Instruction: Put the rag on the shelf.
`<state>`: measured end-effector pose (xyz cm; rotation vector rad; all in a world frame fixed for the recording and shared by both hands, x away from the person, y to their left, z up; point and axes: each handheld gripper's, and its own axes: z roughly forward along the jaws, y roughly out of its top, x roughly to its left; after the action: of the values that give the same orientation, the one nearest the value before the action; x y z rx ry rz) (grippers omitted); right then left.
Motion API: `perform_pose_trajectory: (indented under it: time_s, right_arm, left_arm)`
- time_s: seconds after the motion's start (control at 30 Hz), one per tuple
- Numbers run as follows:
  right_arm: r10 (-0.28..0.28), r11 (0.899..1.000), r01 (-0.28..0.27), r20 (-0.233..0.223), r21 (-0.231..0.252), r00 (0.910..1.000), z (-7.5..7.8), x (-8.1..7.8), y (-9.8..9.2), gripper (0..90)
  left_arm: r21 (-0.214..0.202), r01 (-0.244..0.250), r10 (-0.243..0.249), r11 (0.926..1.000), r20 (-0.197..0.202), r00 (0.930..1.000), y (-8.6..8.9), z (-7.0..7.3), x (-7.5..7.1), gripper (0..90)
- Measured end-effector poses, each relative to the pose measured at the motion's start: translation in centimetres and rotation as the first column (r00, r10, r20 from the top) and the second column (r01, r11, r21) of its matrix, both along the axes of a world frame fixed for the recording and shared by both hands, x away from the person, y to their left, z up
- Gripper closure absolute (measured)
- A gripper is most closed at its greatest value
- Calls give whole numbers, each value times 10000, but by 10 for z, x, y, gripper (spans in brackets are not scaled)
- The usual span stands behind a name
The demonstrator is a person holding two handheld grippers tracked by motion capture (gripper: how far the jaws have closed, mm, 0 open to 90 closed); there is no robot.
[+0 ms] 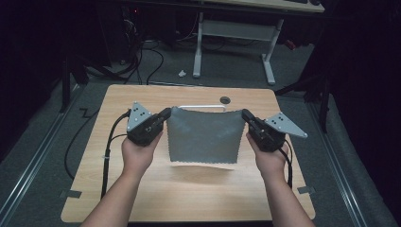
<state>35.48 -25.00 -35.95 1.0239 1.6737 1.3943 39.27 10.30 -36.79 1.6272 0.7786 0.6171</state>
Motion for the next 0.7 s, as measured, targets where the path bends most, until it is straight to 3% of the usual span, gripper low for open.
perform_pose_trajectory:
  time_s: [0.3,0.7]
  right_arm:
    - [-103,9999,103,-18,94,9999,7,23,1,900]
    - [-132,9996,133,-38,264,9999,22,54,-2,900]
  left_arm:
    - [243,-201,198,9995,123,9997,-2,7,20,896]
    - [321,-348,334,9989,421,9986,-4,29,50,896]
